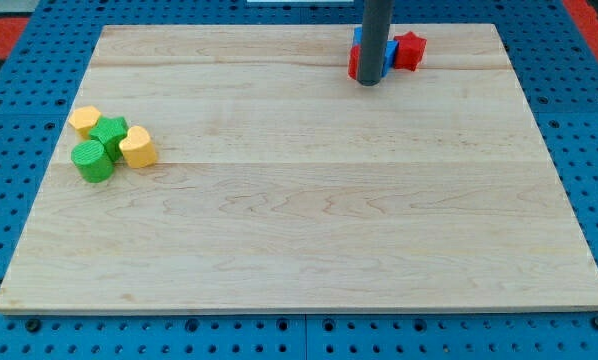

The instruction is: Push the green circle along with green star slightly up

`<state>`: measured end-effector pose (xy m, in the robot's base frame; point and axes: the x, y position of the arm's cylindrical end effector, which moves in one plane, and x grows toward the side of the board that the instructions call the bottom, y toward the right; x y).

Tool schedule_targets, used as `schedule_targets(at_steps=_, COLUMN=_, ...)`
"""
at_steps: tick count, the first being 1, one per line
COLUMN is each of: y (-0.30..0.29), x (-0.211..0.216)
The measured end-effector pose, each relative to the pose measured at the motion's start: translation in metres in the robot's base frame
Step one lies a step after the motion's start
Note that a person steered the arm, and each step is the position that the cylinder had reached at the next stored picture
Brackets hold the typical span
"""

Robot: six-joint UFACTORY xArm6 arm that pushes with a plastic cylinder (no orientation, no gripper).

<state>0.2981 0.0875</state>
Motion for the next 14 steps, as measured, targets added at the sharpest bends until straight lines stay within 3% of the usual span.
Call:
schedule_targets(at_steps=1, y=-0.007, x=0.001)
schedule_targets(at_steps=3, y=-0.026, x=0.117)
schedule_targets(at_steps=5, y=-0.122, x=0.218)
schedule_targets(at_steps=6, y=-0.18, x=0.226)
schedule_targets(at_steps=10, y=-0.363, x=0.172)
schedule_targets(at_steps=12, y=-0.368, x=0.17)
schedule_targets(at_steps=14, y=-0.364, x=0.137)
